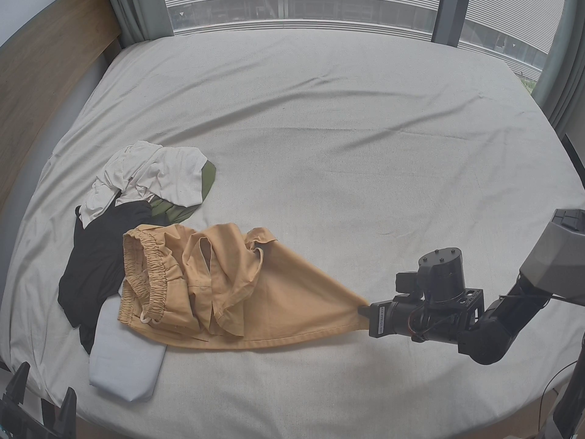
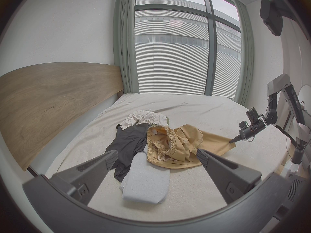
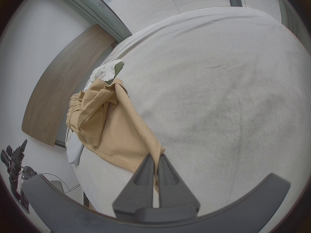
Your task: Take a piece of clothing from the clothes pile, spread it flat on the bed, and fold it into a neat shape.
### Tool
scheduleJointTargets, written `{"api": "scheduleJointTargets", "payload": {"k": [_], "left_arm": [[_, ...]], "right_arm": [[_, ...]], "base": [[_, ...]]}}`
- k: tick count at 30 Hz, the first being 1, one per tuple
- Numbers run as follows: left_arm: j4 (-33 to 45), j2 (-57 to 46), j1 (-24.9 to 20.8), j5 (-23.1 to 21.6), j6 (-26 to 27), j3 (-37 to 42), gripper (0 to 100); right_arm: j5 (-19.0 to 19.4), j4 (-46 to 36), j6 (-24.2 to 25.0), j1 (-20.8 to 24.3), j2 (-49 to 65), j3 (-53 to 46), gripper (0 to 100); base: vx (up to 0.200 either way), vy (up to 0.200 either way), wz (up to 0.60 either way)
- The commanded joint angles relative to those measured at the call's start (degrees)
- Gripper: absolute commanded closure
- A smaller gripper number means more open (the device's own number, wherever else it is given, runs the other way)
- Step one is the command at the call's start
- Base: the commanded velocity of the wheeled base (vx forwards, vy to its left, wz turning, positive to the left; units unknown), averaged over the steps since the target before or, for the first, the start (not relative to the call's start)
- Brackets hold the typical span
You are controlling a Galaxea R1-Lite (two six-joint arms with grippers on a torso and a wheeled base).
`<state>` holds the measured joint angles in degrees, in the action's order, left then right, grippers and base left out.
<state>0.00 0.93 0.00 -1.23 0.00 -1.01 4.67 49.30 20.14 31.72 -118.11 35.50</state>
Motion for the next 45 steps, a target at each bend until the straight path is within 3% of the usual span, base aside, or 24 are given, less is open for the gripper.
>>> {"api": "scheduleJointTargets", "payload": {"k": [1,22,45], "left_arm": [[0.0,-0.93,0.0,0.0,0.0,1.01,0],[0.0,-0.93,0.09,0.0,0.09,1.01,0],[0.0,-0.93,0.0,-0.09,0.0,1.01,0]], "right_arm": [[0.08,0.1,-0.01,-0.52,1.84,-1.66,100],[0.34,0.36,-0.98,-5.0,9.92,-15.2,100],[0.6,0.36,-4.05,-15.02,11.33,-20.56,100]], "base": [[0.0,0.0,0.0],[0.0,0.0,0.0],[0.0,0.0,0.0]]}}
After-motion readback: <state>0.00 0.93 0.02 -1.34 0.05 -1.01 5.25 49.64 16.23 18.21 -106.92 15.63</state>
